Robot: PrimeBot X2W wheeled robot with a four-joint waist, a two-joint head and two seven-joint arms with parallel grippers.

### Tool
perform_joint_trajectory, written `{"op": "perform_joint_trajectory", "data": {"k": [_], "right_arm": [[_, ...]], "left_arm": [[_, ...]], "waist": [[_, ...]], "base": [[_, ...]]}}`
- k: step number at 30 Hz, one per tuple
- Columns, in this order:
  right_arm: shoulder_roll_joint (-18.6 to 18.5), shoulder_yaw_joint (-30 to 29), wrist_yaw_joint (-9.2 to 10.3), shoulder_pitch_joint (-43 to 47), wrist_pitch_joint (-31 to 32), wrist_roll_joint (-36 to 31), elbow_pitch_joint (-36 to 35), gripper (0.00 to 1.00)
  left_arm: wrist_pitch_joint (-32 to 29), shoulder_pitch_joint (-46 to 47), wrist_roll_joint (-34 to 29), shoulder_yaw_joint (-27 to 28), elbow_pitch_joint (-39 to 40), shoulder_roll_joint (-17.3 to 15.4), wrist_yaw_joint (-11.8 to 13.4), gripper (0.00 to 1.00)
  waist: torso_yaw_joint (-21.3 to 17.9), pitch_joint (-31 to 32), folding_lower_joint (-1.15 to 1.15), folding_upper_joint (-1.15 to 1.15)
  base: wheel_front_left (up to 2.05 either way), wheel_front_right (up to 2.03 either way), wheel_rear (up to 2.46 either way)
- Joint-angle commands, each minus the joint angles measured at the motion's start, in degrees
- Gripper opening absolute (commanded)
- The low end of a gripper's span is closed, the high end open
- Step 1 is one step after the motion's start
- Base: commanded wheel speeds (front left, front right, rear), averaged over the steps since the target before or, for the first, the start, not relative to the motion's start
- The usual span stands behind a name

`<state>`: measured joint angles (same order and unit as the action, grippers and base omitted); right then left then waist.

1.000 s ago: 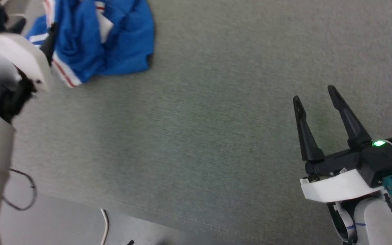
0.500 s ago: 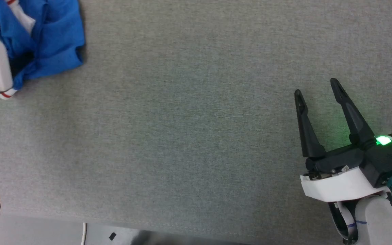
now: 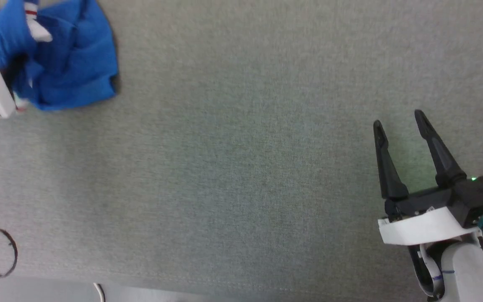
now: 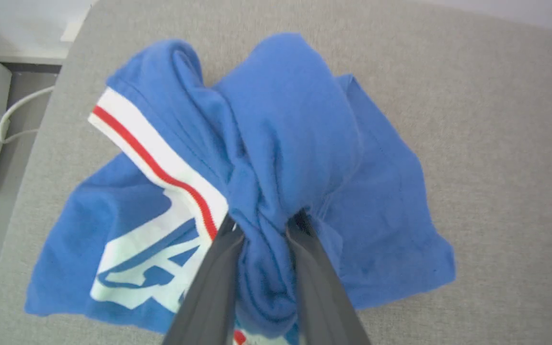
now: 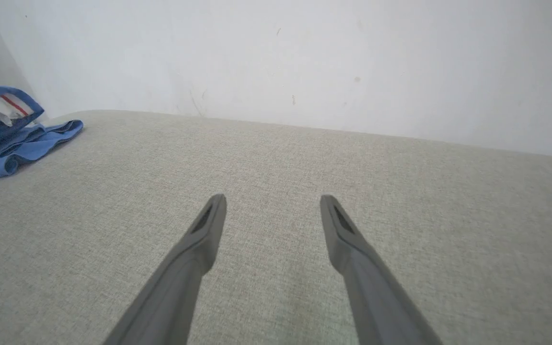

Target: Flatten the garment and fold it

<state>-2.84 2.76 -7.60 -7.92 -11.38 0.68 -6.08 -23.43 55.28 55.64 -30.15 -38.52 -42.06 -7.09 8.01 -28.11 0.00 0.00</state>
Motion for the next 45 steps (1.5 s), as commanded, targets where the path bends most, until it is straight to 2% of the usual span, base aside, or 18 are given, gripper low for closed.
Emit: {"op": "perform_joint_trajectory", "data": {"k": [1, 8, 14, 20, 29, 35, 40, 41, 42, 45], "right_arm": [[0.0, -0.4, 0.11, 0.5, -0.5, 0.5, 0.5, 1.00], [0.0, -2.5, 0.11, 2.9, -1.4, 1.9, 3.8, 1.00], [0.0, -3.9, 0.11, 5.1, -1.9, 2.7, 6.2, 1.00], [0.0, -3.8, 0.11, 6.4, -2.1, 3.1, 7.3, 1.00], [0.0, -3.9, 0.11, 6.9, -2.0, 3.3, 7.0, 1.00], [0.0, -3.9, 0.11, 6.9, -2.2, 3.9, 7.3, 1.00], [0.0, -3.4, 0.11, 7.1, -2.4, 4.4, 8.5, 1.00], [0.0, -3.2, 0.11, 7.1, -2.5, 4.5, 8.9, 1.00], [0.0, -2.9, 0.11, 7.2, -2.5, 4.5, 9.3, 1.00], [0.0, -2.8, 0.11, 7.3, -2.7, 4.4, 10.0, 1.00]], "left_arm": [[2.5, 0.7, -0.7, 0.8, -0.3, 0.1, -0.3, 0.00], [17.6, 1.1, -3.3, 3.1, 0.9, 2.6, 0.7, 0.00], [25.7, -0.6, -4.2, 3.5, 5.9, 5.8, 1.1, 0.00], [29.1, -1.1, -5.6, 2.1, 13.8, 9.8, 2.7, 0.00], [31.3, -5.4, -5.6, -1.8, 24.0, 19.1, 7.2, 0.00], [32.6, -17.8, -4.3, -5.9, 19.8, 23.3, 9.8, 0.00], [28.0, -27.0, -4.8, -11.2, 9.5, 23.0, 12.0, 0.00], [27.0, -27.9, -5.5, -12.5, 7.7, 22.8, 12.2, 0.36], [26.0, -28.5, -6.3, -13.8, 6.3, 22.6, 12.2, 1.00], [26.5, -29.3, -6.7, -15.0, 4.4, 23.3, 11.3, 1.00]], "waist": [[0.6, 5.6, 0.00, 0.00], [-0.2, 14.1, 0.00, 0.00], [-1.9, 20.0, 0.00, 0.00], [-5.5, 23.4, 0.00, 0.00], [-13.8, 23.4, 0.00, 0.00], [-18.5, 21.2, 0.00, 0.00], [-20.2, 19.7, 0.00, 0.00], [-20.2, 19.6, 0.00, 0.00], [-20.1, 19.5, 0.00, 0.00], [-19.2, 19.8, 0.00, 0.00]], "base": [[0.00, 0.00, 0.00], [0.00, 0.00, 0.00], [0.00, 0.00, 0.00], [0.00, 0.00, 0.00], [0.00, 0.00, 0.00], [0.00, 0.00, 0.00], [0.00, 0.00, 0.00], [0.00, 0.00, 0.00], [0.00, 0.00, 0.00], [0.00, 0.00, 0.00]]}}
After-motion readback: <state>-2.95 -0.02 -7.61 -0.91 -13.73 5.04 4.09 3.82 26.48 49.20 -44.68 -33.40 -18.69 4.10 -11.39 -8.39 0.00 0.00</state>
